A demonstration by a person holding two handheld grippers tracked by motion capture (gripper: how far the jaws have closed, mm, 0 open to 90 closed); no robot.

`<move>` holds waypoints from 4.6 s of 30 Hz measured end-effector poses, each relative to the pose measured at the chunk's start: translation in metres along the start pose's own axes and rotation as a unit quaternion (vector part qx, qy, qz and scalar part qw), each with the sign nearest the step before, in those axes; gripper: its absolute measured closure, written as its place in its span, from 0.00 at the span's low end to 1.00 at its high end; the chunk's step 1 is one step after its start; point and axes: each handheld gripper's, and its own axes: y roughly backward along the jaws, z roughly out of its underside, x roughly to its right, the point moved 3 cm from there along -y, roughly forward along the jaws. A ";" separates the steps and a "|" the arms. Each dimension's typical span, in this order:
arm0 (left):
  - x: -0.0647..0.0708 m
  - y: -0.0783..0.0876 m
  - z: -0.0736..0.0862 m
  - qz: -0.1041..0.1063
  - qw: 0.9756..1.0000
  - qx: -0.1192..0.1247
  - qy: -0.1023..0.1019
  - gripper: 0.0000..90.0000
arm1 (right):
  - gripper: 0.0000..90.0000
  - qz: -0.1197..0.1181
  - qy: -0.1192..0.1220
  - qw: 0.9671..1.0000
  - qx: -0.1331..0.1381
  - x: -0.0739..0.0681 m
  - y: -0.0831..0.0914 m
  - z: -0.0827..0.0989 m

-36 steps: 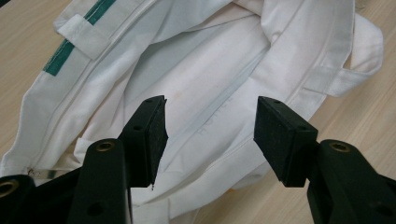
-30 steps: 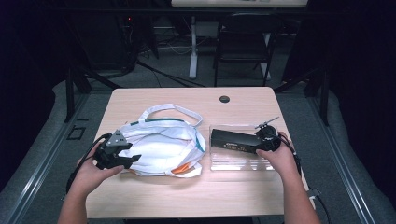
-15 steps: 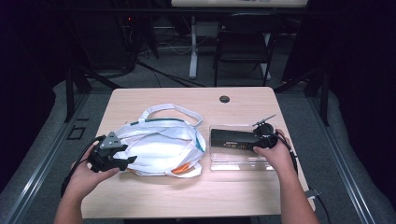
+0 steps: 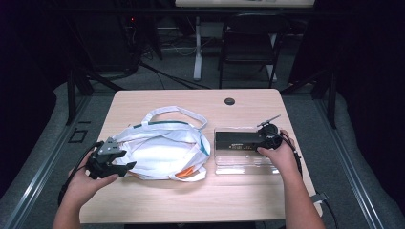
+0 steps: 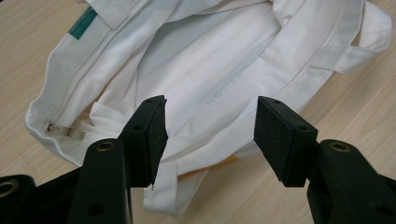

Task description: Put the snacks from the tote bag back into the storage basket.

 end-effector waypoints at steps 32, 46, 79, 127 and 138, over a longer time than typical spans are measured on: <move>0.000 -0.001 0.002 -0.006 1.000 -0.004 0.000 0.49 | 0.43 0.009 0.002 1.000 -0.002 -0.002 0.000 0.000; 0.000 -0.003 -0.003 -0.004 1.000 -0.001 -0.008 0.49 | 0.45 -0.002 0.001 1.000 0.028 -0.011 0.026 0.000; 0.002 -0.013 -0.020 0.011 1.000 0.013 -0.015 0.49 | 0.68 -0.064 0.032 0.991 0.110 -0.062 0.091 0.004; 0.008 -0.028 -0.032 0.017 0.999 0.032 -0.016 0.50 | 0.84 -0.157 0.181 0.959 0.149 -0.180 0.055 0.059; 0.009 -0.035 -0.031 0.019 0.999 0.027 -0.016 0.50 | 0.84 -0.173 0.187 0.952 0.172 -0.185 0.045 0.065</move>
